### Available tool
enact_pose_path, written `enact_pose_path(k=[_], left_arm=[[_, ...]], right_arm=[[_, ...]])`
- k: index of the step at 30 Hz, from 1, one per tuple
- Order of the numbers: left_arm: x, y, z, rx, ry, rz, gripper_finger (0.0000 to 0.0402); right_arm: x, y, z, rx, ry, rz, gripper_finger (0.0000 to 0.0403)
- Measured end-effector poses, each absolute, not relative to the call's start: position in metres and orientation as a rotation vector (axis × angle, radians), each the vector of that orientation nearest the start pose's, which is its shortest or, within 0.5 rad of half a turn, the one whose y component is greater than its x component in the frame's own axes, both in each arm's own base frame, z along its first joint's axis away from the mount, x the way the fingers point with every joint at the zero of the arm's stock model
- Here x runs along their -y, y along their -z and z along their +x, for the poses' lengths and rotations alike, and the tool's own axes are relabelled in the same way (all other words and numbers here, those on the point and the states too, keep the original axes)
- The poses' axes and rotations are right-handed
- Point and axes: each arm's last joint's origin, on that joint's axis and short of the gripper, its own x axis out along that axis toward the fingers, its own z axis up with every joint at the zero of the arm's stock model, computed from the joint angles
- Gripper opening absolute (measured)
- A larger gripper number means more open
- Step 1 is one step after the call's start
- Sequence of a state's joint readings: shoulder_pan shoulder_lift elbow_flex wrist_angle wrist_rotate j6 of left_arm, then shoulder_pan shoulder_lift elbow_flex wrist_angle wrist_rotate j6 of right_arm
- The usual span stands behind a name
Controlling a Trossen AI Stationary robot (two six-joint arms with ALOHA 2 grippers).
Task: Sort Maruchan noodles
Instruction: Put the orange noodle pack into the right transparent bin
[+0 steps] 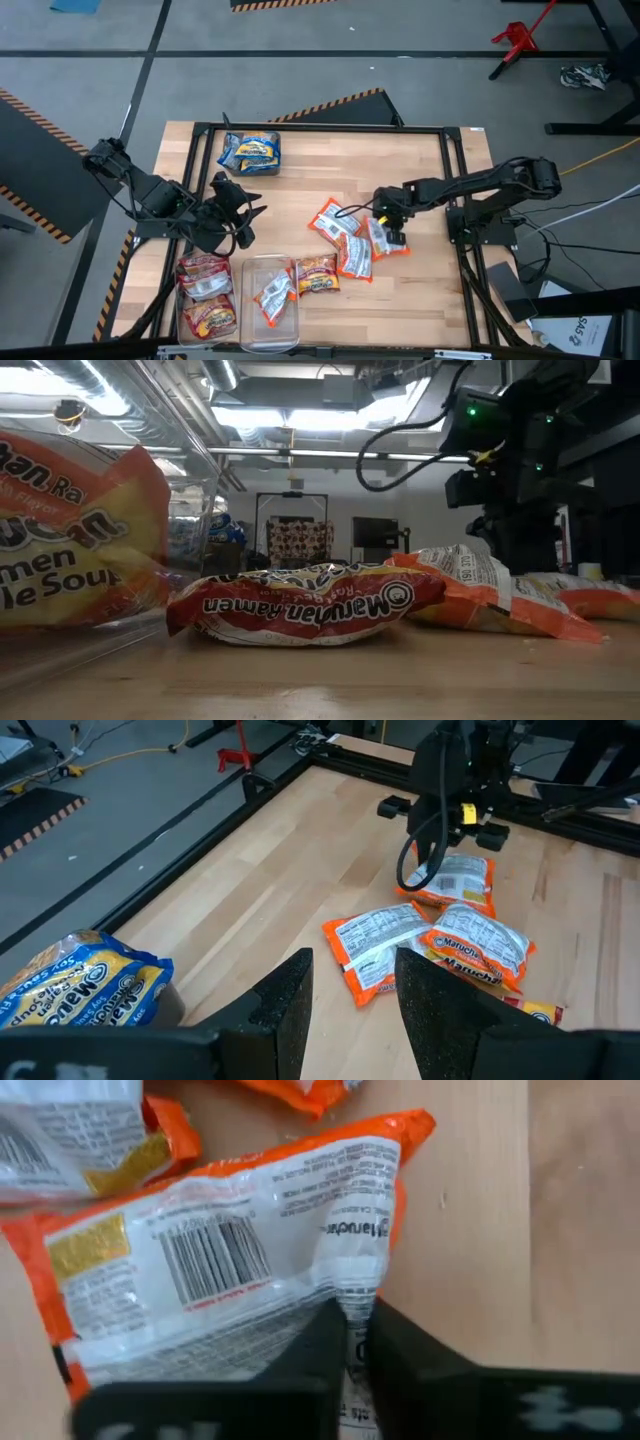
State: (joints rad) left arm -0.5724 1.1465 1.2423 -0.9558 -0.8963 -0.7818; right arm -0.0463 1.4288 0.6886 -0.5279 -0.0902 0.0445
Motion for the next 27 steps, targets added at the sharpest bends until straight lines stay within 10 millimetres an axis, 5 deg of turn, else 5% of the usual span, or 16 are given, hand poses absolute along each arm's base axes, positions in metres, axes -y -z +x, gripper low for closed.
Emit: enact_pose_path(k=[8,18,27], left_arm=[[0.092,-0.362,0.185,-0.471,-0.518,-0.17,0.0137],[0.092,-0.362,0.185,-0.468,-0.521,-0.169,0.0137],[0.092,-0.362,0.185,-0.463,-0.53,-0.156,0.0137]], right_arm=[[0.011,-0.174,0.246,-1.239,0.053,0.044,0.0003],[0.011,-0.233,0.277,-1.066,-0.01,-0.014,0.0001],[-0.02,-0.278,0.296,-0.863,-0.134,-0.083,0.0]])
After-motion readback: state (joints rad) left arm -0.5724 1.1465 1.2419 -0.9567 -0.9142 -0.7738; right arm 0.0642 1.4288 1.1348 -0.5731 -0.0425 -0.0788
